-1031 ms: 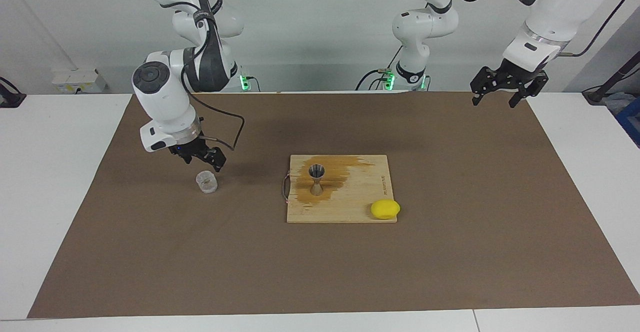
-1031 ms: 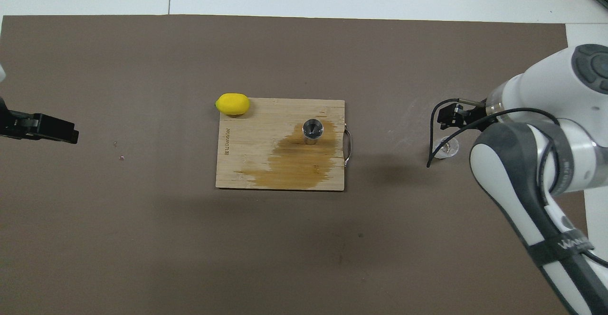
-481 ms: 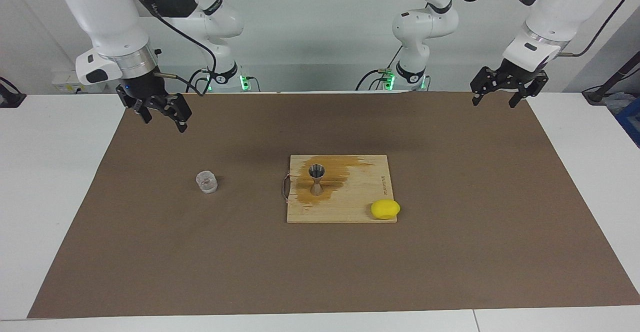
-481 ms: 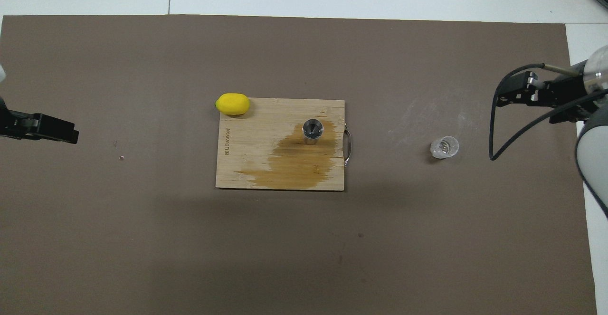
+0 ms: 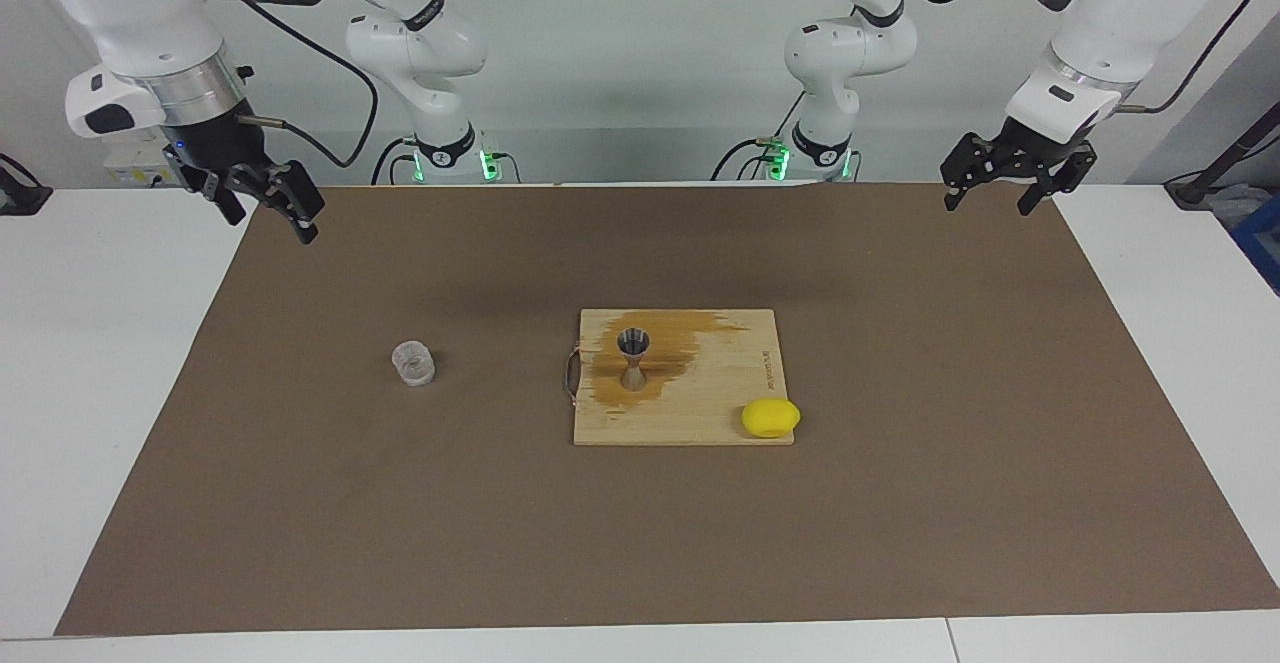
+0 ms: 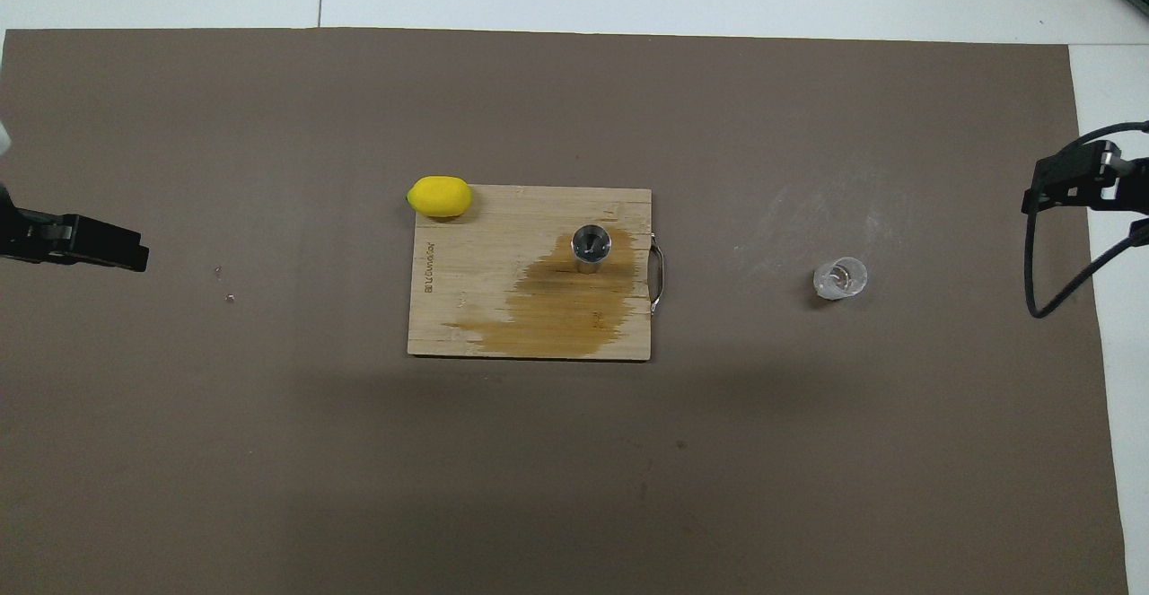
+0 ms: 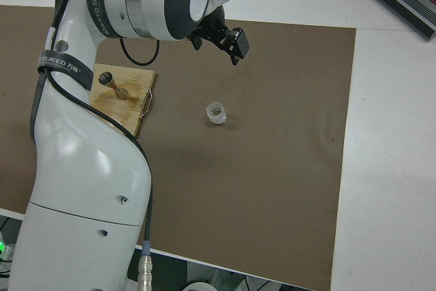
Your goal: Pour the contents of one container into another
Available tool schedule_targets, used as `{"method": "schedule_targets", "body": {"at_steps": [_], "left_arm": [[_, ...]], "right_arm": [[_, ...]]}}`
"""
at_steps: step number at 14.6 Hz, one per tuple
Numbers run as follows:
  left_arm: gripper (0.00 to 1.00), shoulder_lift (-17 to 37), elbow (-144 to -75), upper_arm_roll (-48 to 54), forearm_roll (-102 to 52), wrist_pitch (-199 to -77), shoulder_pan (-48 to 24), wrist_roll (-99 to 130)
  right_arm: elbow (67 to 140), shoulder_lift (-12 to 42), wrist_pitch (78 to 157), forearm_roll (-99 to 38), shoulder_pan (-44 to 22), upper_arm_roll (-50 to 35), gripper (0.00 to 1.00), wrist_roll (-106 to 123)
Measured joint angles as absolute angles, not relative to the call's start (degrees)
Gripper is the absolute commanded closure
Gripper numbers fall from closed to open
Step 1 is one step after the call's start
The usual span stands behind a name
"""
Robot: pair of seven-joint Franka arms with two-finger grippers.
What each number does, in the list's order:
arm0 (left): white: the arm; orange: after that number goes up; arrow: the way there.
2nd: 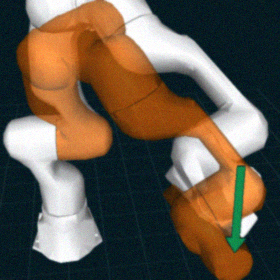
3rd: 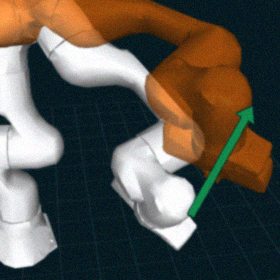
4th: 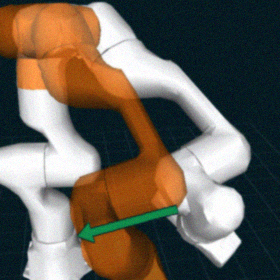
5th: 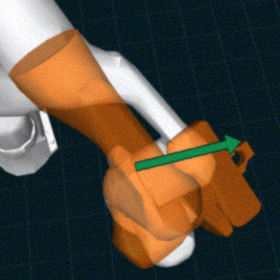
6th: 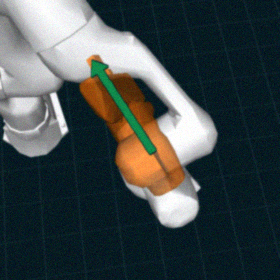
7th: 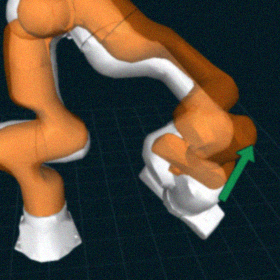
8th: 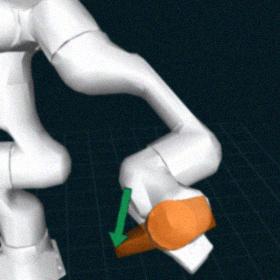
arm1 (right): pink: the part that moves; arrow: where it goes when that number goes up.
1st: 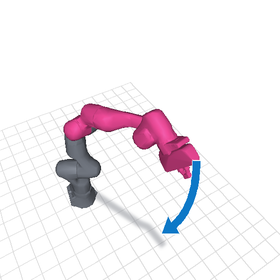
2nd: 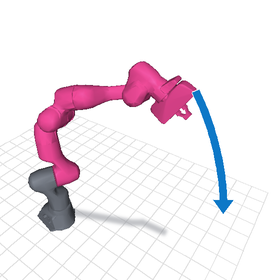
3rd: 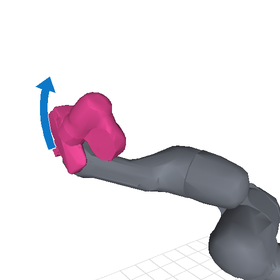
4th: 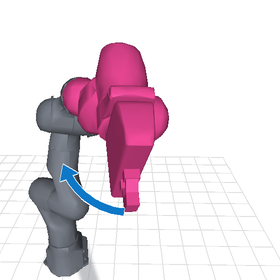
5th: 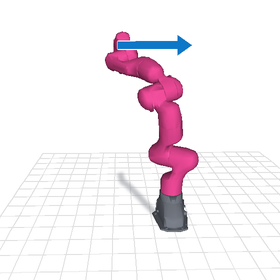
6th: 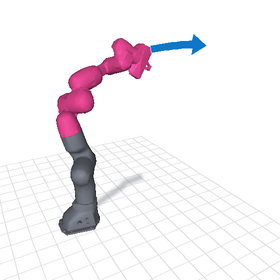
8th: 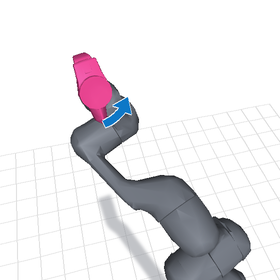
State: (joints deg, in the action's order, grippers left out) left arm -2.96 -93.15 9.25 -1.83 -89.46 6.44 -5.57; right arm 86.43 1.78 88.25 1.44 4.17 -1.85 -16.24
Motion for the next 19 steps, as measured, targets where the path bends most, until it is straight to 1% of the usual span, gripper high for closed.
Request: {"method": "schedule_targets", "body": {"at_steps": [3, 5, 10, 15, 18, 19], "left_arm": [[0.00, -2.96, -93.15, 9.25, -1.83, -89.46, 6.44, -5.57], [0.00, -2.96, -93.15, 9.25, -1.83, -89.46, 6.44, -5.57], [0.00, -2.96, -93.15, 9.25, -1.83, -89.46, 6.44, -5.57], [0.00, -2.96, -93.15, 9.25, -1.83, -89.46, 6.44, -5.57], [0.00, -2.96, -93.15, 9.25, -1.83, -89.46, 6.44, -5.57], [0.00, -2.96, -93.15, 9.25, -1.83, -89.46, 6.44, -5.57]], "right_arm": [[91.61, -1.67, 88.14, 1.42, 3.91, -2.46, 0.00, -13.83], [93.12, -2.89, 88.18, 1.37, 3.84, -2.89, 0.00, -10.35], [92.77, -3.09, 88.74, 1.36, 0.89, -3.54, 0.01, -8.72], [91.53, -2.73, 88.80, 1.37, 1.16, -3.52, 0.03, -8.72], [91.48, -2.44, 88.80, 1.37, 1.55, -3.36, 0.08, -8.72], [91.48, -2.42, 88.78, 1.37, 1.68, -3.36, 0.08, -8.72]]}}
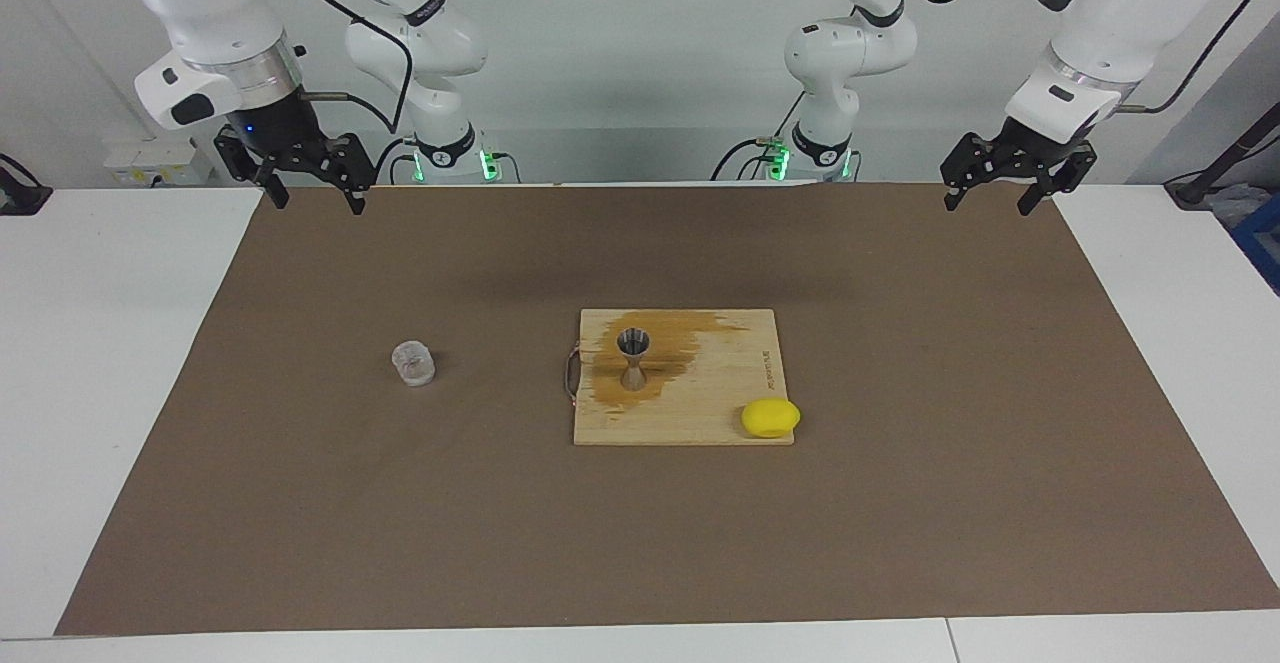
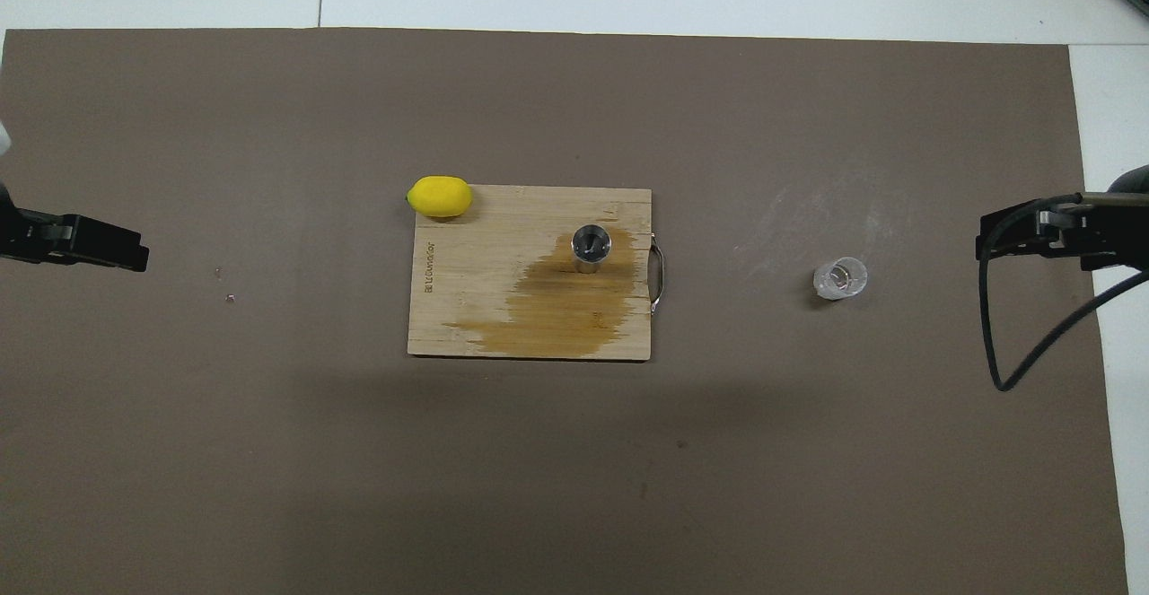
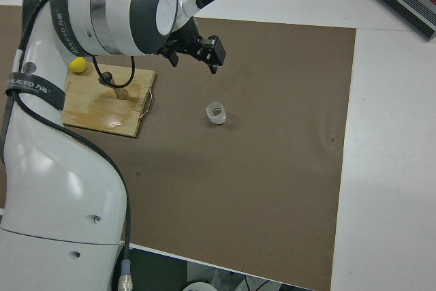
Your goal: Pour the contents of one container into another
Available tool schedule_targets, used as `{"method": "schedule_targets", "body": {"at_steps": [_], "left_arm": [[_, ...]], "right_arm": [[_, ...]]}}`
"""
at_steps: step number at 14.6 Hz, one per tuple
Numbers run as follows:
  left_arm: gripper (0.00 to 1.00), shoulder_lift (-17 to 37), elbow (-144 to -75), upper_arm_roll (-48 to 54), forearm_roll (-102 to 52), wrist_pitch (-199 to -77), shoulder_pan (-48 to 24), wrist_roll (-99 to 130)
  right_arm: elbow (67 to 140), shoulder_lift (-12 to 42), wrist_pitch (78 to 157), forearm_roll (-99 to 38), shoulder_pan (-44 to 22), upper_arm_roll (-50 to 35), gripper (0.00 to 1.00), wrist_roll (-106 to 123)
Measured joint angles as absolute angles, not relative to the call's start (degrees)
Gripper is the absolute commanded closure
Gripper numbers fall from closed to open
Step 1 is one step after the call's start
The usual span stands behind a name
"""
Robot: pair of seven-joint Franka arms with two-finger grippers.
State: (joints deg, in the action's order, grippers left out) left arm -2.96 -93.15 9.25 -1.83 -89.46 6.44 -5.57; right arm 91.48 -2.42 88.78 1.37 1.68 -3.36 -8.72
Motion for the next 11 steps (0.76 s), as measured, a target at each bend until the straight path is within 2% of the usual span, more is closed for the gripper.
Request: {"method": "schedule_targets", "body": {"at_steps": [4, 11], "left_arm": [[0.00, -2.96, -93.15, 9.25, -1.83, -89.45, 6.44, -5.57], [0.00, -2.96, -93.15, 9.25, -1.83, -89.44, 6.44, -5.57]], "right_arm": [[91.48, -2.41, 88.63, 1.37, 1.73, -3.37, 0.03, -8.72], [91.75, -2.41, 87.75, 1.36, 1.73, -3.36, 0.01, -8.72]]}}
